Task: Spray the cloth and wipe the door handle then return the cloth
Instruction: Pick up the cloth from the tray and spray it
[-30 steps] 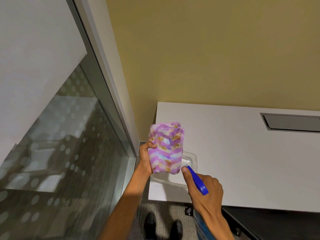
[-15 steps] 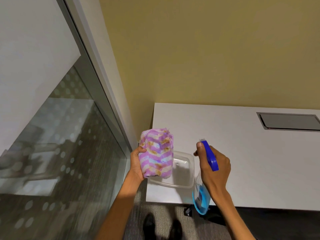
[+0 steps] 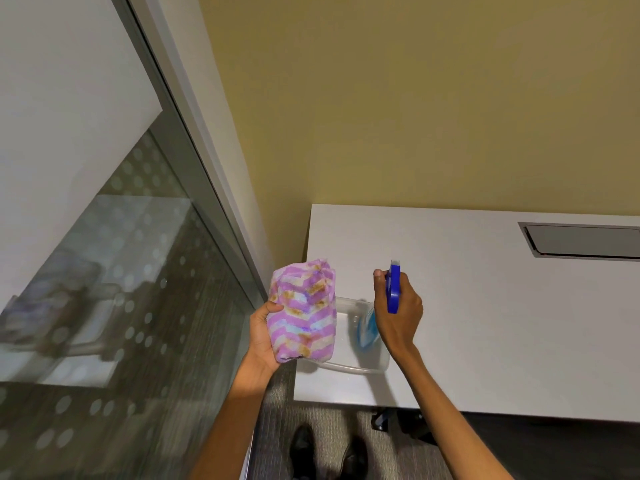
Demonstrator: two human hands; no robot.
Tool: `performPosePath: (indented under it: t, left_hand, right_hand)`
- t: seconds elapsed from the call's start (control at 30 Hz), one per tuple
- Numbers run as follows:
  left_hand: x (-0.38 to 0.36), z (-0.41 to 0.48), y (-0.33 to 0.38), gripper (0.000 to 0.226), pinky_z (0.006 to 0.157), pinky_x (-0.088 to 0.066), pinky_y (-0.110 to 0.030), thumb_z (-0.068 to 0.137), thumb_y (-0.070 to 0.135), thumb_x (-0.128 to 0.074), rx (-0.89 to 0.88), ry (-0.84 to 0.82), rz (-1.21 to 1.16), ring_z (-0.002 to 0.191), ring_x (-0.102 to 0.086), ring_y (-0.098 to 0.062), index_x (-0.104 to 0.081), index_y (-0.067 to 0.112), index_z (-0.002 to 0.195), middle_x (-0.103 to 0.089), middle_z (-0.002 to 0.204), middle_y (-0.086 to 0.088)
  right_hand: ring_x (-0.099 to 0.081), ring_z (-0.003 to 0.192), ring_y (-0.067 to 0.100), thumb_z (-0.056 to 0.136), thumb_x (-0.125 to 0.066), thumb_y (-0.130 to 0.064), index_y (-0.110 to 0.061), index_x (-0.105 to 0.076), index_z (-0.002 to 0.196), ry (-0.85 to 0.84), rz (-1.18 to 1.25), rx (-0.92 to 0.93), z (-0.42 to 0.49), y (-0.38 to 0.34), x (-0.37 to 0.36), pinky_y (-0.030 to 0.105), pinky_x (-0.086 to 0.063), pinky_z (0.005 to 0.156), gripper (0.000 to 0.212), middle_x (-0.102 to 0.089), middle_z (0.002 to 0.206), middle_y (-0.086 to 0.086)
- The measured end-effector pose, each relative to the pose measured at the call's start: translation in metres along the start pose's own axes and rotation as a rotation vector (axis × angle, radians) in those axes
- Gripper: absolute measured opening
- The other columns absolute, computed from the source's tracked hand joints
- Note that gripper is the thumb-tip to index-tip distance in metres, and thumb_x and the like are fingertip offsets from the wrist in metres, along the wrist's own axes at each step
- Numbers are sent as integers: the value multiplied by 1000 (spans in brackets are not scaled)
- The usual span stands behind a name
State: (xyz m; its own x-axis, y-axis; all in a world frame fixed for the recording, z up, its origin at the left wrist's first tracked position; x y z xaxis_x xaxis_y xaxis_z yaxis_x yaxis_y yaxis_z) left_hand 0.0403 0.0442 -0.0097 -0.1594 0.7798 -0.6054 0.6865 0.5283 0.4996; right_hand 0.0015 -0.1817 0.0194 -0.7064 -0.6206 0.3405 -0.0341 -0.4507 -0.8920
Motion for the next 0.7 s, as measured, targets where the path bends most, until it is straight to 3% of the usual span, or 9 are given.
performPosePath:
  t: [0.13,0.3,0.4,0.47,0.5,0.6,0.67,0.7]
  left_hand:
    - [2,-2,-3,33,69,-62,-43,79,28,-56,-6,-6,21,78,-73,-27,-62,14,107,-73,83,-9]
    - [1,-4,-9,35,67,-62,-43,75,27,-59,5,-21,26,76,-75,-27,-62,13,107,-74,82,-10]
    - [-5,-7,-12,53,67,-62,-43,57,29,-76,11,-33,42,76,-75,-27,-63,12,106,-74,83,-10]
    - [-7,-8,-14,62,69,-62,-44,51,30,-81,10,-33,45,78,-74,-28,-62,13,108,-74,84,-10]
    - [-8,-8,-14,56,69,-62,-44,58,31,-77,13,-29,41,79,-74,-27,-62,13,109,-73,85,-10]
    - [-5,-8,-16,39,68,-62,-43,75,30,-62,16,-13,4,80,-74,-26,-61,13,111,-74,86,-10]
    - [-4,-12,-19,39,67,-62,-43,78,32,-61,6,-18,-19,80,-75,-26,-61,13,111,-75,86,-9]
    - [-3,-15,-20,39,67,-62,-42,78,33,-62,-2,-22,-26,80,-76,-26,-61,14,112,-75,87,-9]
  right_hand:
    - [-64,71,5,94,-56,-48,-30,-59,93,-53,18,-13,-7,12,-1,6,-45,60,18,-64,74,-16]
    - [-65,78,-3,88,-62,-52,-32,-56,106,-155,58,-92,-3,12,-1,1,-47,66,28,-64,88,-20]
    - [-62,81,11,83,-71,-44,-41,-48,108,-239,88,-132,-3,17,4,3,-48,67,35,-57,89,-22]
    - [-63,88,12,78,-75,-44,-33,-50,120,-277,92,-189,-4,21,10,7,-52,73,50,-62,100,-14]
    - [-63,97,12,76,-77,-43,-24,-49,130,-293,90,-227,-5,22,14,14,-54,80,64,-63,112,-6]
    - [-48,122,13,74,-83,-35,-15,-31,148,-281,65,-356,-11,22,28,29,-47,97,93,-44,145,2]
    - [-44,125,13,74,-83,-34,-15,-31,146,-174,23,-428,-23,18,43,31,-43,100,91,-38,143,2]
    - [-47,121,15,76,-83,-31,-17,-37,139,-94,18,-452,-32,15,50,33,-45,99,80,-40,136,2]
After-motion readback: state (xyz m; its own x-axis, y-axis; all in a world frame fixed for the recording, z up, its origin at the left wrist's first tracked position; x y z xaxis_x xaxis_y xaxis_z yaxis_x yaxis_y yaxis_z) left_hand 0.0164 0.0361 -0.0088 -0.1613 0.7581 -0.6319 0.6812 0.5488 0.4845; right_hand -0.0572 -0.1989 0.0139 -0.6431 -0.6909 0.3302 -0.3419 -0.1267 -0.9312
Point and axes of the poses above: each hand's wrist, its own z-axis towards the middle knuckle, its own x-axis out of the back of the hand, y = z × x, the point moved 1 cm from there along z, towards the middle knuckle
